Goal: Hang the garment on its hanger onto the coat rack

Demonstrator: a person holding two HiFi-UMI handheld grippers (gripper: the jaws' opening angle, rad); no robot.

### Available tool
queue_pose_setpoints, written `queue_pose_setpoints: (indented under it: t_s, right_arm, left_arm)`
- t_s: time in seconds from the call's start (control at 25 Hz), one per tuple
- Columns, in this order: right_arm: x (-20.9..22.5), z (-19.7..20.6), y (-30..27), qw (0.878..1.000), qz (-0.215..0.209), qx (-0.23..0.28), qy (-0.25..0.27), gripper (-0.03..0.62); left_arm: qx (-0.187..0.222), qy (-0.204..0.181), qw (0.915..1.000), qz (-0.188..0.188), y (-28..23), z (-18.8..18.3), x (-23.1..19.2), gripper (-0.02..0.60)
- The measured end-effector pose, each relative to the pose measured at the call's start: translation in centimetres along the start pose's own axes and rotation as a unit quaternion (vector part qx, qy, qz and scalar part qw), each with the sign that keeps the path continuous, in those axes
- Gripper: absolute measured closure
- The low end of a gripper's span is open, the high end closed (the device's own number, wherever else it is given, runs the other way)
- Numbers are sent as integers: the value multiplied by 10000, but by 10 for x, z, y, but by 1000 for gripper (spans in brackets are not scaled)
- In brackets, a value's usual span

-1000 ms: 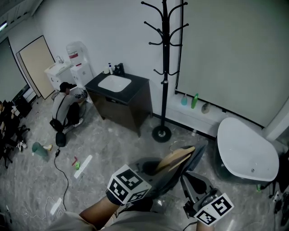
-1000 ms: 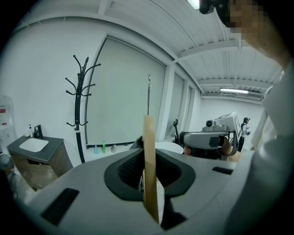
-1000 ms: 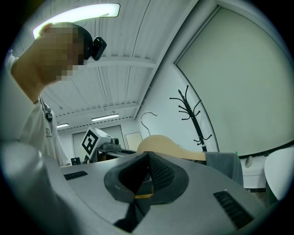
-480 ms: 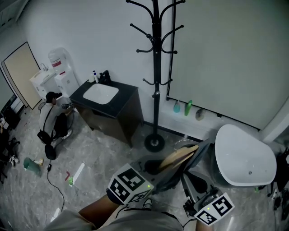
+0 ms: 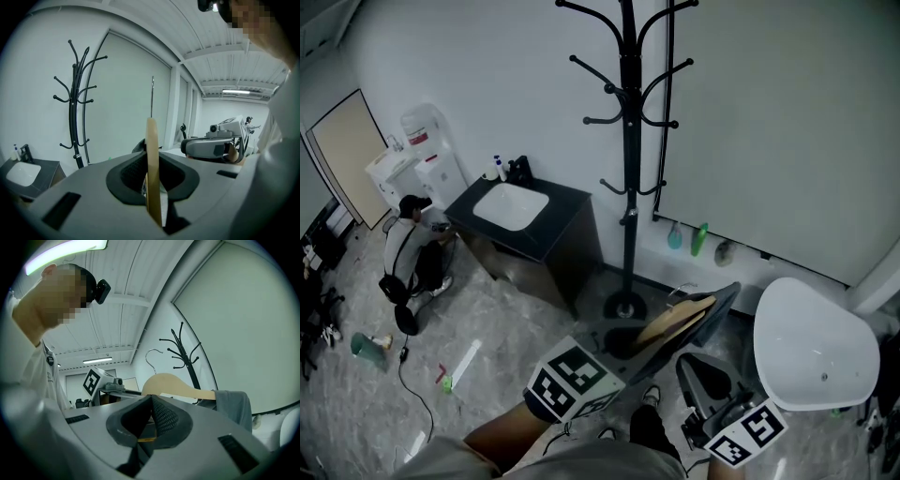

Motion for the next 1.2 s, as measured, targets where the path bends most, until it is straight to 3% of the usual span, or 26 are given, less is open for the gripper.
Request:
queue_pose_setpoints:
  t_s: [0.68,1.2]
  right_arm:
    - [172,-70,-69,9961,-842,-235,107,579]
    - [255,-100,-115,9922,-1209,-280,115,579]
  left_arm:
    - [68,633,9964,-561,-100,-88,-134,528]
    - [268,828,9919,-920,-140,-146,-216,526]
Point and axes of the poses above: the fingertips, and each gripper's own axes: y backward along the fingers, x to its right, z out of its underside, the point moved 3 cm from there along y, backward along the fingers, and after that the axes turned 14 degrees about -x, right-handed, at the moved point
